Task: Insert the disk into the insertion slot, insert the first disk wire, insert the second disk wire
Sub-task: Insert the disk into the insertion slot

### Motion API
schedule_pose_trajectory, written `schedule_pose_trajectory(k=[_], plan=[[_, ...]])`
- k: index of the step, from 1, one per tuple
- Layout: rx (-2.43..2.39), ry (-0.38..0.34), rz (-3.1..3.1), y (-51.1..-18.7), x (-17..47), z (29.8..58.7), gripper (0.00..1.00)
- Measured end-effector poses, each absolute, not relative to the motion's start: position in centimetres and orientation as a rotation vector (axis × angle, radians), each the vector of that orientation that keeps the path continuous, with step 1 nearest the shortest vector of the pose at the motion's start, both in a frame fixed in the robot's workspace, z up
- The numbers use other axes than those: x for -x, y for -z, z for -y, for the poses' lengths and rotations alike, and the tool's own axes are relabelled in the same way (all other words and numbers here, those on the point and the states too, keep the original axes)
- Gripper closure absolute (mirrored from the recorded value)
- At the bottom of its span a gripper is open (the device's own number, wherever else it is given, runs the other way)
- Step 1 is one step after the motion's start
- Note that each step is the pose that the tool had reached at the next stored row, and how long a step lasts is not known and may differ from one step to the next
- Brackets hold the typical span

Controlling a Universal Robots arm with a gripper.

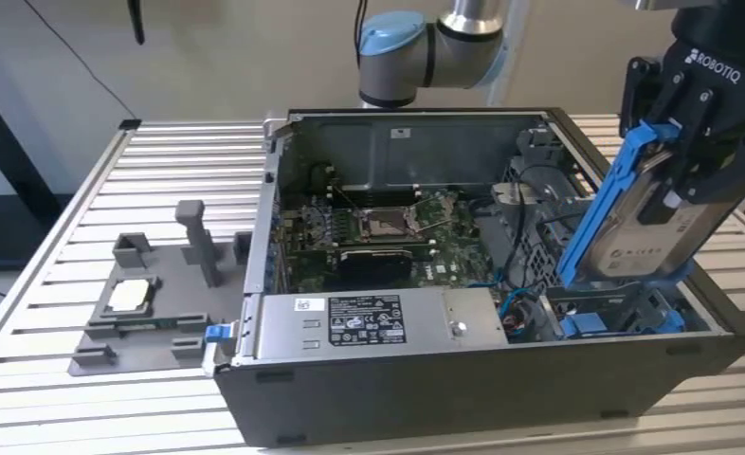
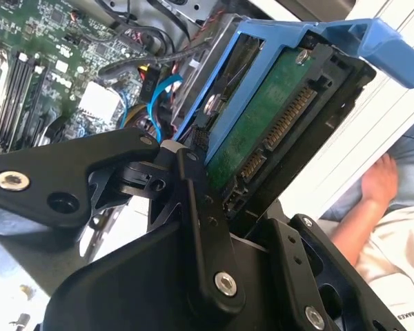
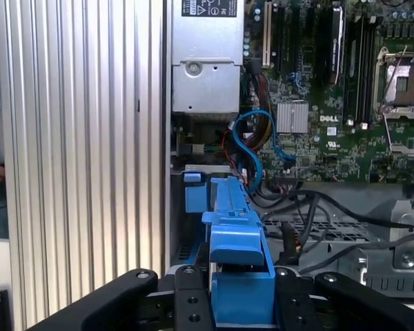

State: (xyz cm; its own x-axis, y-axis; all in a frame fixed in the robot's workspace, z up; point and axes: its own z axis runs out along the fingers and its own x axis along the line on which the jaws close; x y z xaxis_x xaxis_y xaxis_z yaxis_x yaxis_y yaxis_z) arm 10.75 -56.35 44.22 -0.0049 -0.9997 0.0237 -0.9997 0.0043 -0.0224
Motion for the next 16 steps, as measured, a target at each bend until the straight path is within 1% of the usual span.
schedule_pose_trajectory(k=[16], plan=[[-2.238, -0.051, 2.203, -42.7, -10.8, 56.6, 0.67]])
